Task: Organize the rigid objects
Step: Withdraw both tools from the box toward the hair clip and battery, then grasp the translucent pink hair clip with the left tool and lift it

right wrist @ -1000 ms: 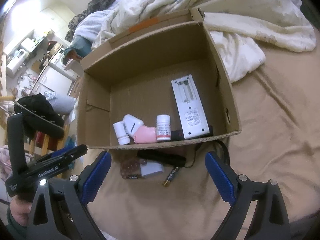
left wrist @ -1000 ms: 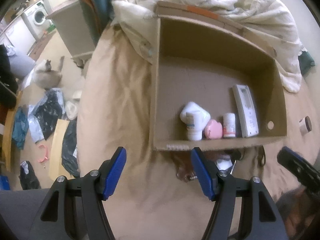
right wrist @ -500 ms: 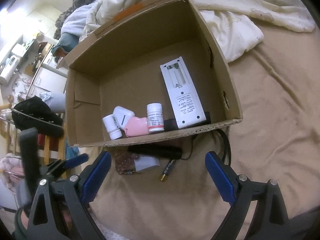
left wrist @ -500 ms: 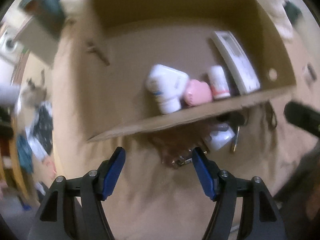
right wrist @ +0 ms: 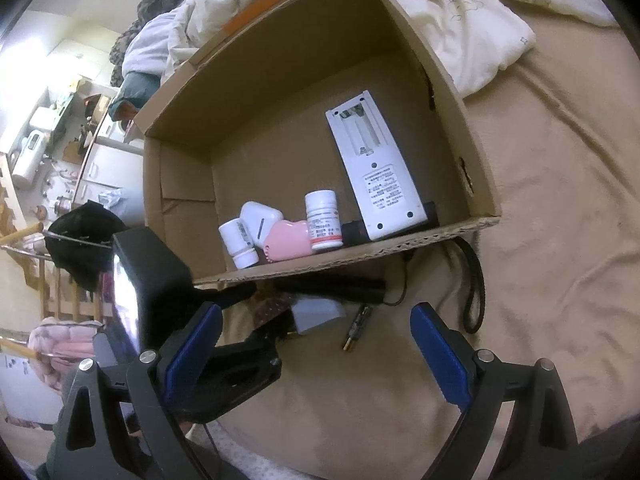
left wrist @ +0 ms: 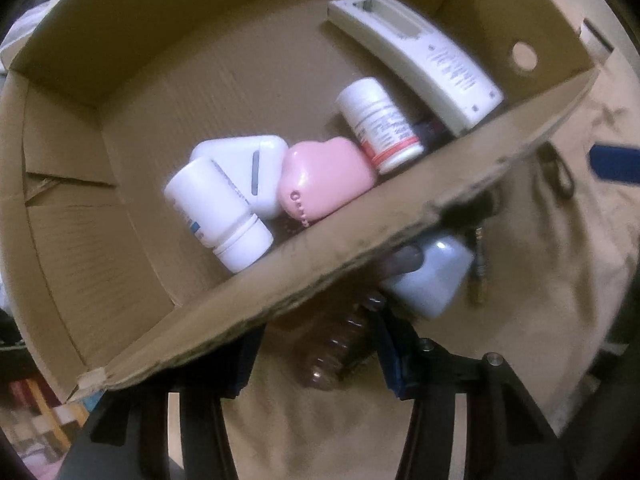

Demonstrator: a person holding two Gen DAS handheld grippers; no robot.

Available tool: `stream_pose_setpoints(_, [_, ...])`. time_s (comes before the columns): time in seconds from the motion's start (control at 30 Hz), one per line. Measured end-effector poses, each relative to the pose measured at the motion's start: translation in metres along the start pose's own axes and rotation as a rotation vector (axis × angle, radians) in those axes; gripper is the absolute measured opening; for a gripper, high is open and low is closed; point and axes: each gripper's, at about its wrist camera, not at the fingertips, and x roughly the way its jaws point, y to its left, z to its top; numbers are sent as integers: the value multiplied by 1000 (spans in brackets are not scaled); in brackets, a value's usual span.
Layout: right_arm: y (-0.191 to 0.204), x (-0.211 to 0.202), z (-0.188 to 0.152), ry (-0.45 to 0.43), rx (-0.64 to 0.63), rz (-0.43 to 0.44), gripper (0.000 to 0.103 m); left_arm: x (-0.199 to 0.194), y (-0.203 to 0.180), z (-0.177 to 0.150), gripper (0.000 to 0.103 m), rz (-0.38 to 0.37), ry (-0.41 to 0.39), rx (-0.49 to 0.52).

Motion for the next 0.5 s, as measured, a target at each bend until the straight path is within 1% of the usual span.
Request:
stream_pose_setpoints(0.07, [0, -1, 0, -5, 0, 1, 101, 3, 0, -1, 37, -15, 12, 4])
stream_pose_setpoints(0.17, [-1, 0, 1, -5, 0, -10, 101, -1, -1, -6, 29, -20, 17, -1])
stream_pose_setpoints(0.27, [-3, 3, 1, 6, 1, -17, 101, -4, 5, -14, 23, -32, 42, -43])
stream_pose_setpoints(0.3, [-3, 4, 1, 13, 0, -18, 101, -3, 14, -25, 23, -38, 54, -73])
stream_pose_setpoints(0.37, [-3, 7, 0, 29, -9, -20, 101, -6, 25, -37, 21, -39, 73, -137])
stream_pose_setpoints(0.5, [4, 15, -4, 63, -45, -12, 101, -5, 34, -54, 20, -32, 105, -186])
